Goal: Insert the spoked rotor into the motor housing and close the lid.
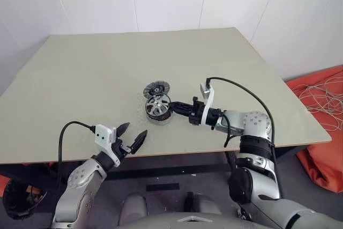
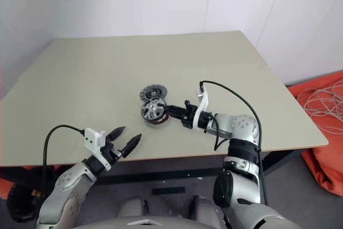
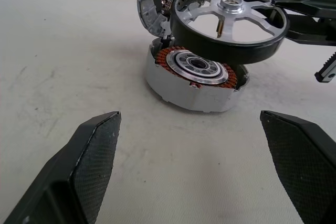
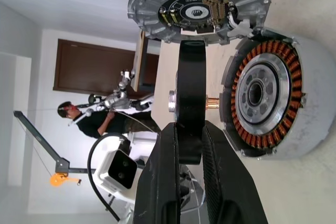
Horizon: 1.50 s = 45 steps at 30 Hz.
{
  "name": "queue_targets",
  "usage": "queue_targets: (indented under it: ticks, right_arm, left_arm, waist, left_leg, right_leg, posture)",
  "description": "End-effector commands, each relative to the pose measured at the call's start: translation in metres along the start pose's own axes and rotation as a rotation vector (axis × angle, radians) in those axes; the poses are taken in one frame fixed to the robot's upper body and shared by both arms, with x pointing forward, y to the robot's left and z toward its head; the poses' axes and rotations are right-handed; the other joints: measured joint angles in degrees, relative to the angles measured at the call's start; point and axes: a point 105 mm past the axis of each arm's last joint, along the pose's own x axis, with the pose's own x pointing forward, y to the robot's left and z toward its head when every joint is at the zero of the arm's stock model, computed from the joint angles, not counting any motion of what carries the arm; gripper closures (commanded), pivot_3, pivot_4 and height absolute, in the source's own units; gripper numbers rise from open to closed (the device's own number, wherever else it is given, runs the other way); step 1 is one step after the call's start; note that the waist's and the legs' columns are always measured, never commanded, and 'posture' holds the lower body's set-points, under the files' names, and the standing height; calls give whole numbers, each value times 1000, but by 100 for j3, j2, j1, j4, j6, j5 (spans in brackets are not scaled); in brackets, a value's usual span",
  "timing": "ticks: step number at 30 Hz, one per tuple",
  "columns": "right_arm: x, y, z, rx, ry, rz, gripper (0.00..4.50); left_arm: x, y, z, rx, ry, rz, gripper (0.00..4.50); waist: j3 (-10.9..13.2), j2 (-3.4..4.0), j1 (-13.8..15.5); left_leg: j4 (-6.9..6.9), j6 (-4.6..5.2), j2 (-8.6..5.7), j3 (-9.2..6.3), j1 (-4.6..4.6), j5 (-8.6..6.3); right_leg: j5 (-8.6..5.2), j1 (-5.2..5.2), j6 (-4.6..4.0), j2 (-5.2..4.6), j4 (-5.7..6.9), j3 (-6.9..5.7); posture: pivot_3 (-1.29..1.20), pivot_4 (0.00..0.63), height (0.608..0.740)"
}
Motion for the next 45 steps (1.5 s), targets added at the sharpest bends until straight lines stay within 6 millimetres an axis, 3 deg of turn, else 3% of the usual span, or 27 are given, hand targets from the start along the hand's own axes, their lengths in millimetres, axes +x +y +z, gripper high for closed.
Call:
queue_targets:
  ticks: [1, 11, 26, 36, 45]
  right_arm:
    - [2, 3, 4, -8, -26, 14, 4212]
    - [2, -5, 2, -2, -40, -11, 4212]
    - [9, -1, -1, -10, -29, 11, 4212]
    - [8, -1, 2, -25, -44, 2, 857]
    - [-10, 6, 13, -69, -50, 14, 857]
  left_arm:
    - [1, -5, 13, 23, -43, -20, 0]
    - [1, -4, 12, 20, -37, -21, 0]
    - [1, -3, 11, 13, -34, -19, 0]
    - [2, -4, 12, 11, -36, -22, 0]
    - [4, -6, 14, 3, -40, -26, 0]
  waist:
    - [0, 0, 3]
    - [0, 0, 3]
    - [0, 0, 3]
    - [0, 0, 3]
    - [-1, -1, 11]
  left_leg:
    - [-8, -3, -1, 0, 0, 2]
    - [-27, -12, -1, 1, 0, 7]
    - [-27, -17, 0, 0, 2, 10]
    - [-27, -18, -1, 0, 3, 11]
    - [-26, -19, -1, 0, 5, 12]
  right_leg:
    - [-1, 0, -1, 0, -1, 0]
    - [-11, -5, -15, 1, 0, 0]
    - [-11, -5, -15, 1, 3, 0]
    - [-11, -4, -15, 1, 4, 0]
    - [-11, -1, -15, 1, 6, 0]
  posture:
    - [0, 0, 740]
    - [0, 0, 740]
    - [0, 0, 740]
    - [0, 0, 740]
    - [0, 0, 740]
